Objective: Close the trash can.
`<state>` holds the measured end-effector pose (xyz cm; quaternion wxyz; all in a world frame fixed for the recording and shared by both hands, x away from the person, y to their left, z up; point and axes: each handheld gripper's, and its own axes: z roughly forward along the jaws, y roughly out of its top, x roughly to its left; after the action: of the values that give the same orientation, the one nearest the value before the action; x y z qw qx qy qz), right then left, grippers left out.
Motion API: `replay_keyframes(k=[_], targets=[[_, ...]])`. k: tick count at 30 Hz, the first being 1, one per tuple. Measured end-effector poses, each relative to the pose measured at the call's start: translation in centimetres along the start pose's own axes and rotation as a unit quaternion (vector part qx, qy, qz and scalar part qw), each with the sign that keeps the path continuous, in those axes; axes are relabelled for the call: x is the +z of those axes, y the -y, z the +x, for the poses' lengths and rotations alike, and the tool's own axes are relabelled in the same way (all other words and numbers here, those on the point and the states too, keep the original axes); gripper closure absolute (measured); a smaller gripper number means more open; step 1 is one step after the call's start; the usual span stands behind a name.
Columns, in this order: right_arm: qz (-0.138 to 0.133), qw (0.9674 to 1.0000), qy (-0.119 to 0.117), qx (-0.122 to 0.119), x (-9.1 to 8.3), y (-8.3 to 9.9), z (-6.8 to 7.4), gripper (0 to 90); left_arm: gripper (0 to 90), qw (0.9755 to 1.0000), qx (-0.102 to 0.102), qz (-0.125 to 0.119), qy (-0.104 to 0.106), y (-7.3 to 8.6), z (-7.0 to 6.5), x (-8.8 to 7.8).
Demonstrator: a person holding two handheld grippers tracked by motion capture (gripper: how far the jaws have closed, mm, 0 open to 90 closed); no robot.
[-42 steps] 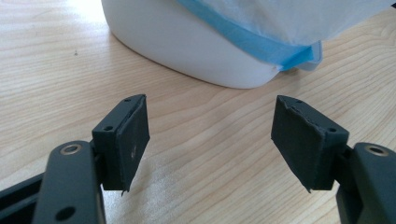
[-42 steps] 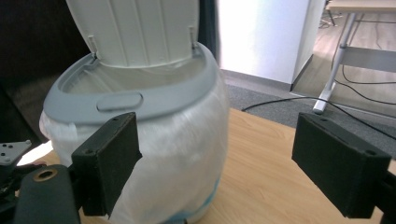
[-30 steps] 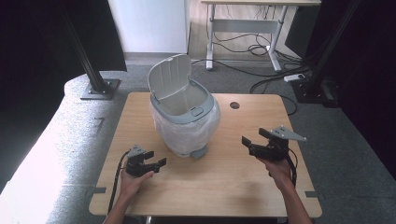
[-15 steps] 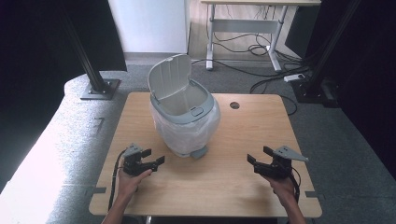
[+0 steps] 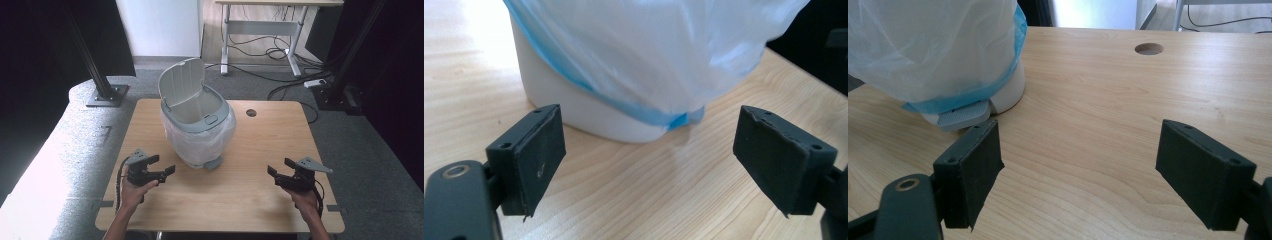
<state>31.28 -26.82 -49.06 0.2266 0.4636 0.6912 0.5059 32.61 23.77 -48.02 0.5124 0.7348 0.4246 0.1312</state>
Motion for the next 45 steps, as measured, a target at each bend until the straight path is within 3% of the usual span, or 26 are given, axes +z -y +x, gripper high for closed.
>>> replay_keyframes(k=[4, 7, 17, 26, 34, 39, 45], targets=[[0.002, 1.0, 0.0, 0.001, 0.0, 0.1, -0.3, 17.9, 13.2, 0.9999, 0.003, -0.011, 0.0, -1.2, -0.1, -0.6], [0.006, 1.0, 0.001, 0.004, 0.1, 0.3, -0.5, 18.0, 13.7, 0.9995, -0.001, -0.02, 0.024, -2.1, -0.1, -1.1], [0.011, 0.9998, -0.01, 0.012, 0.4, 0.2, -0.9, 18.2, 13.9, 0.9984, 0.009, -0.051, 0.02, -5.5, -0.5, -3.2], [0.015, 0.9994, -0.016, 0.027, 0.0, 0.3, -1.2, 18.5, 14.3, 0.9978, 0.024, -0.057, 0.021, -8.1, -1.0, -3.4], [0.025, 0.9994, -0.014, 0.021, 0.5, 0.6, -1.1, 18.4, 14.5, 0.997, 0.027, -0.072, 0.009, -10.1, -1.4, -3.4], [0.035, 0.999, -0.007, 0.026, 0.7, 1.0, -1.3, 18.5, 14.2, 0.9973, 0.031, -0.066, -0.003, -11.4, -1.5, -3.1], [0.034, 0.9991, -0.006, 0.026, 0.7, 1.3, -1.4, 18.7, 14.5, 0.9974, 0.034, -0.063, 0.004, -12.1, -1.2, -2.6]])
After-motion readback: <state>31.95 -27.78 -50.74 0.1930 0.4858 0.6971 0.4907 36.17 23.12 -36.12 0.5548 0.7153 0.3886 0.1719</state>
